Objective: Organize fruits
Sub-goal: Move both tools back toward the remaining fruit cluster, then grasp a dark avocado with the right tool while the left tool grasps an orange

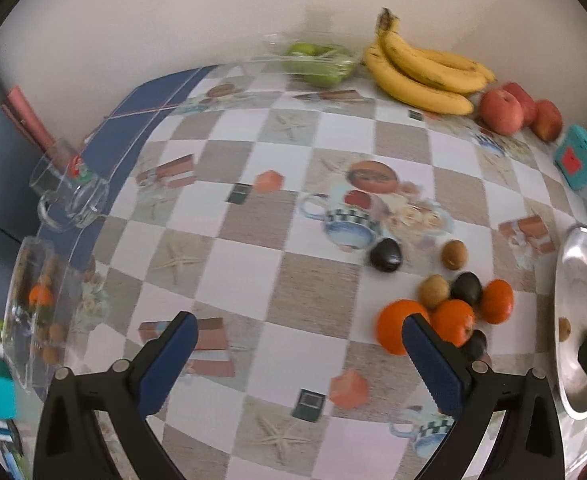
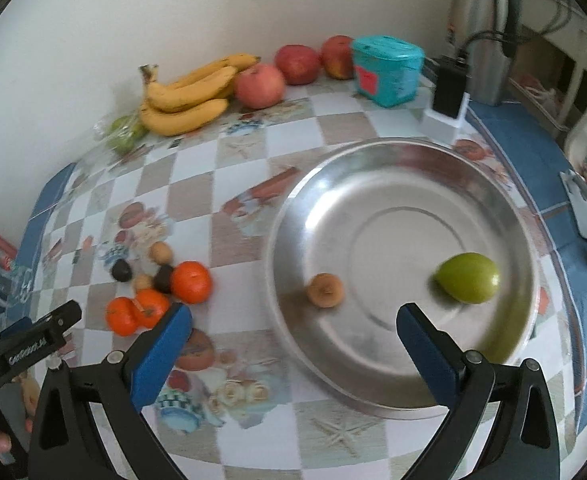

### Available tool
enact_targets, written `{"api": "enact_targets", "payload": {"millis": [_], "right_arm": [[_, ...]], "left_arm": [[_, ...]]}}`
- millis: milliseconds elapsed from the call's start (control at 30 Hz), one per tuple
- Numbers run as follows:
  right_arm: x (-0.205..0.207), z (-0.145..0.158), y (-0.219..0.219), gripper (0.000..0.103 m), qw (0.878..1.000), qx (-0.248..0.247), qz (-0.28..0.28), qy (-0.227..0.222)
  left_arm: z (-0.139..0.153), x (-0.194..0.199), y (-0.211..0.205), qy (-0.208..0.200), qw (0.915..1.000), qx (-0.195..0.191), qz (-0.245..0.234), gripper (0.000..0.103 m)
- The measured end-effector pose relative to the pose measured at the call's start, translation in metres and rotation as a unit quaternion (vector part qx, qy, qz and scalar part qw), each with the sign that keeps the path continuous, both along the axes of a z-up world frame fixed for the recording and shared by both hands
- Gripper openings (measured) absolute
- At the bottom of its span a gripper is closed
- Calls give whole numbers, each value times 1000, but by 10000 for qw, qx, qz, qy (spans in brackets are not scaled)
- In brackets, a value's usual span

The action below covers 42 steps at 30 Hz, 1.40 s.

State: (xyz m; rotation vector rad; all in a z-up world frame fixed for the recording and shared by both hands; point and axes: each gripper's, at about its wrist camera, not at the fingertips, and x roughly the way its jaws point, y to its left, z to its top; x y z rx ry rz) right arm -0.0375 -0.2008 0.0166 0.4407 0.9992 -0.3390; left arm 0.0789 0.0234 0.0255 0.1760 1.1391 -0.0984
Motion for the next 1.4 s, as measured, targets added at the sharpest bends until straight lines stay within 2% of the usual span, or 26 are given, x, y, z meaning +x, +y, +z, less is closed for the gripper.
{"api": "enact_targets", "payload": {"millis": [200, 667, 933, 1133, 1233, 1333, 1400], "right_arm": [[13, 7, 17, 102, 9993, 213, 175, -250], [49, 1, 59, 101, 9970, 192, 750, -36], [72, -12, 64, 88, 9948, 277, 940, 270], [76, -15, 63, 87, 9935, 305, 1035, 351], [74, -21, 59, 76, 9931, 420, 992, 457], [69, -27, 56, 75, 9925, 499, 965, 554], [65, -31, 55, 71, 9918, 520, 982, 635]], "left_arm": [[4, 8, 22, -28, 9986, -235, 481, 103], [-9, 17, 17, 278, 9971, -521, 479, 103], [-20, 30, 18, 542, 9949, -579, 624, 103], [-20, 37, 15, 633, 9928, -816, 603, 103], [-23, 35, 11, 728, 9919, -884, 550, 103], [-26, 33, 7, 792, 9918, -866, 501, 103], [-28, 31, 3, 869, 9909, -907, 474, 103]]}}
